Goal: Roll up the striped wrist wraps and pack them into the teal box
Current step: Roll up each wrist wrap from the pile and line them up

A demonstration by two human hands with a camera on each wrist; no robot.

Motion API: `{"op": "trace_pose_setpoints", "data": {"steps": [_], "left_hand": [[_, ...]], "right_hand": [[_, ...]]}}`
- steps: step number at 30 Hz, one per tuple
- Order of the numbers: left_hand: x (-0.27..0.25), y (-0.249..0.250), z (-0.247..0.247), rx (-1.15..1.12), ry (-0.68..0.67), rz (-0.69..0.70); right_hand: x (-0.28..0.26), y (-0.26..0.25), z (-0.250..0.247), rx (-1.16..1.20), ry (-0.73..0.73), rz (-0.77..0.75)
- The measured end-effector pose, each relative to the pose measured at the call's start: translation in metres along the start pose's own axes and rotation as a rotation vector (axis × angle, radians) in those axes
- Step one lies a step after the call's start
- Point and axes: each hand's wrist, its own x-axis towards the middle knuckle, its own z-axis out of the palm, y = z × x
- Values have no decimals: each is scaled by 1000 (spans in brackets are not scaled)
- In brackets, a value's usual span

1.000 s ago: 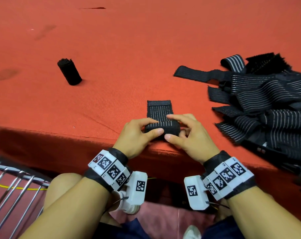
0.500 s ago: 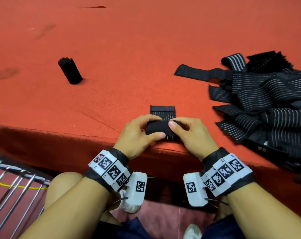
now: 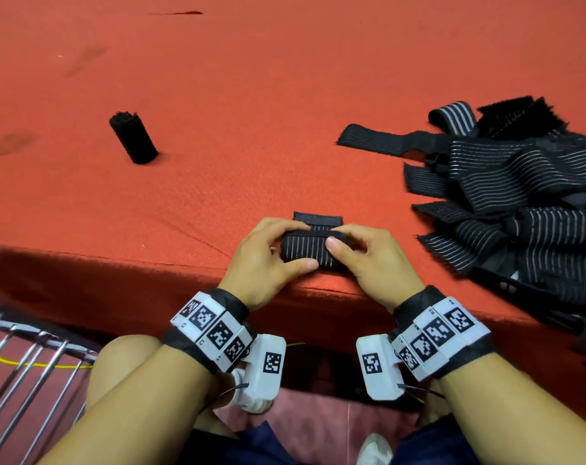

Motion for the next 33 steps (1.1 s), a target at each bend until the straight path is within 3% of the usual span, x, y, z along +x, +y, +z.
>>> {"op": "trace_pose_setpoints", "data": {"steps": [6, 12, 19, 24, 27, 30, 33], "left_hand": [[2, 4, 1, -96, 19, -90], [4, 7, 4, -23, 73, -124], [0, 2, 2, 40, 27, -17], [4, 3, 0, 23, 10, -40], [8, 2, 1, 6, -1, -84], [10, 2, 0, -25, -11, -111], [7, 2, 0, -37, -26, -102]], "right_hand": [[-2, -1, 1, -37, 39, -14], [-6, 0, -3, 39, -32, -66], [2, -1, -1, -66, 45, 0], [0, -1, 2, -88, 62, 23], [-6, -3, 0, 28, 58, -46], [-10, -4, -5, 76, -40, -100], [-6, 0, -3, 116, -31, -50]]}}
